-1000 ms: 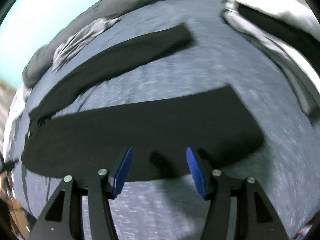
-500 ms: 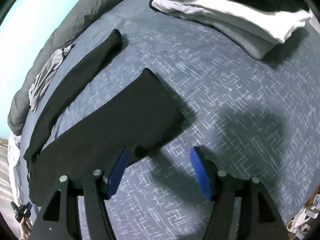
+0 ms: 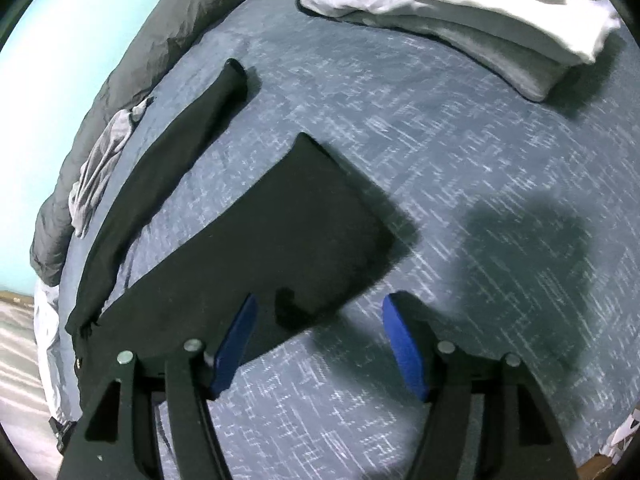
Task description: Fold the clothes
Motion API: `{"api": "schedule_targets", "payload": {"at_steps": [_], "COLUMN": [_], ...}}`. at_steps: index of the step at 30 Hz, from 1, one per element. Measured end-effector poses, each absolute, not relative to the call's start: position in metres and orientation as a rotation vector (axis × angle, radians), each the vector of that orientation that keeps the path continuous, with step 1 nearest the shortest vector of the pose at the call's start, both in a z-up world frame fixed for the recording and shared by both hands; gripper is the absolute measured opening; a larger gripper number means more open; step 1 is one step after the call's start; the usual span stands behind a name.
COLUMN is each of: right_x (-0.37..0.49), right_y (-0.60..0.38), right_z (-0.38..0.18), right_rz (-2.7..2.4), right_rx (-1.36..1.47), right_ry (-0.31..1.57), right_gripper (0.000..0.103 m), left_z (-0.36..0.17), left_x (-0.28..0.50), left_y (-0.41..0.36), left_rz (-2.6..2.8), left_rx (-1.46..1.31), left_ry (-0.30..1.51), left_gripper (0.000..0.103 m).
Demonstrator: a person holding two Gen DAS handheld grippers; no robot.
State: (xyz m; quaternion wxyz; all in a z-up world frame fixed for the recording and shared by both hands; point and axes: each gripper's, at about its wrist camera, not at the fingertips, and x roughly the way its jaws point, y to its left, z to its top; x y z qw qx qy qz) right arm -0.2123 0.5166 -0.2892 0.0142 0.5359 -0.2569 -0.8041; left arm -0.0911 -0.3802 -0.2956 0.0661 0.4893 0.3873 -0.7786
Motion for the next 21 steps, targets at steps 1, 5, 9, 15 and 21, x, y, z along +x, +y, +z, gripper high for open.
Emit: {"api": "schedule_targets", "payload": {"at_steps": [1,5,9,15,21], "right_x": [-0.214,-0.219,-0.220,-0.222,-0.223], "right_y": [0.515,0.513,0.511,0.505,0.505], "right_z": [-0.289,-0.292,-0.294,-0.291,-0.291], "right_rz": [-2.502,-2.498,-2.496,-2.493,-2.484], "right_rx": [1.666,1.665,1.662,1.641,1.629], "right_ry": [-0.790,-0.787,-0.757,-0.689,-0.704], "right_gripper": [0.067,0.066,0.046,0.019,0.019], "left_z": [-0.298,-0.303,-0.307,-0.297,-0.290], "left_x": [-0.092,-0.094,-0.096,-0.096,-0.087], "left_y": [-0.380,-0.381,-0.382,-0.378,-0.375], "left_rz": [-2.347,-2.342,-2.339,-2.374,-2.399], "left_rx": [1.473,1.453,1.430,1.372,1.346], "left_ry": [1.173,1.194,1.214,1.234,1.298], "left_gripper": [0.038,0.038,0.037,0.035,0.035]}}
